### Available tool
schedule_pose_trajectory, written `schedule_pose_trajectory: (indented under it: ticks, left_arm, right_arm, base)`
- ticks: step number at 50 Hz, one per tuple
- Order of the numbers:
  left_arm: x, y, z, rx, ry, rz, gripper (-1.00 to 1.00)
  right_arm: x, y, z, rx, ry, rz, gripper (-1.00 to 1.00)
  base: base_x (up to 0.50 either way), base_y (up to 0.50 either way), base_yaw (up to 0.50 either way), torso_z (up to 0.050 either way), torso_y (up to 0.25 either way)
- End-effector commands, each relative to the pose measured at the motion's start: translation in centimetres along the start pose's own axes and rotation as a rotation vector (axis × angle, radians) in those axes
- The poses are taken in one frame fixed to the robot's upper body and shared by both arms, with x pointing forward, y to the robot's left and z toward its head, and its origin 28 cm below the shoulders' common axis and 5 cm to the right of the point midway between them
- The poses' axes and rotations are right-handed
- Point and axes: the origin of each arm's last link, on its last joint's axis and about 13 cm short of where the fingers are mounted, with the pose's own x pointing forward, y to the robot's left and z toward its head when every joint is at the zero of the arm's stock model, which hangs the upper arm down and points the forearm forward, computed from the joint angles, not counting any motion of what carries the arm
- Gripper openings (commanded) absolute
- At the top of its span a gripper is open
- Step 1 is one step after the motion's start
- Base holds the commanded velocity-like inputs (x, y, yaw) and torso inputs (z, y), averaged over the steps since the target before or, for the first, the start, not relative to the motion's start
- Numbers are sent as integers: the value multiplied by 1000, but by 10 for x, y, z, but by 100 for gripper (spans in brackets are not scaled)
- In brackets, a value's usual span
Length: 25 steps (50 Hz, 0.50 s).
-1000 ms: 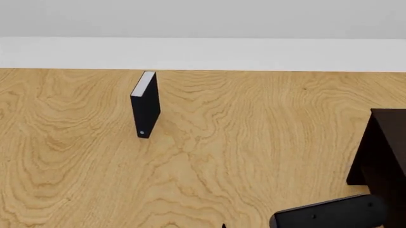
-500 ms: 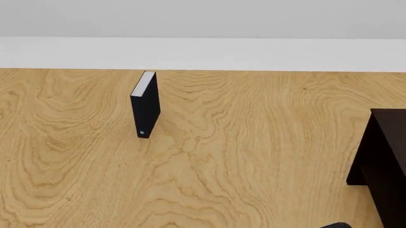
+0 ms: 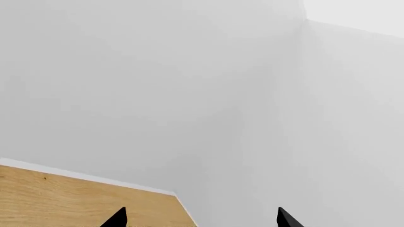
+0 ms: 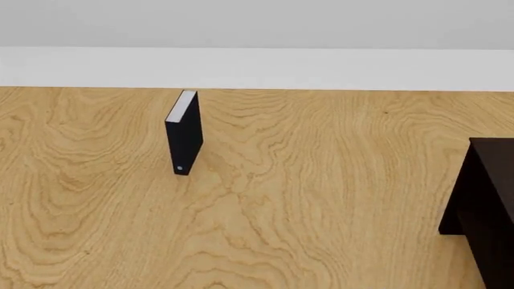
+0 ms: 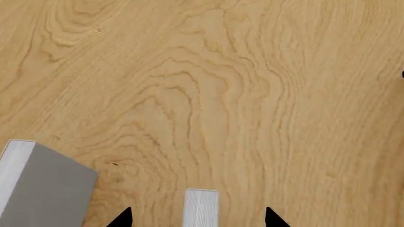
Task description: Pick up the book on the right and place it on the cabinet shelf.
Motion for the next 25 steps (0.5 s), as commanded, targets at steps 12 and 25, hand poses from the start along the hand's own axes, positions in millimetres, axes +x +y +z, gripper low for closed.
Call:
schedule_pose_trajectory:
  ticks: [12,25]
  left_arm:
    - [1,-1,1,3,2,0,100]
    - [0,-1,1,2,1,1,100]
  right_arm:
    - [14,-1,-10,22,104,10,100]
    - [32,-4,-18,35,157,20,100]
  base:
    - [0,0,0,0,0]
    - [0,0,0,0,0]
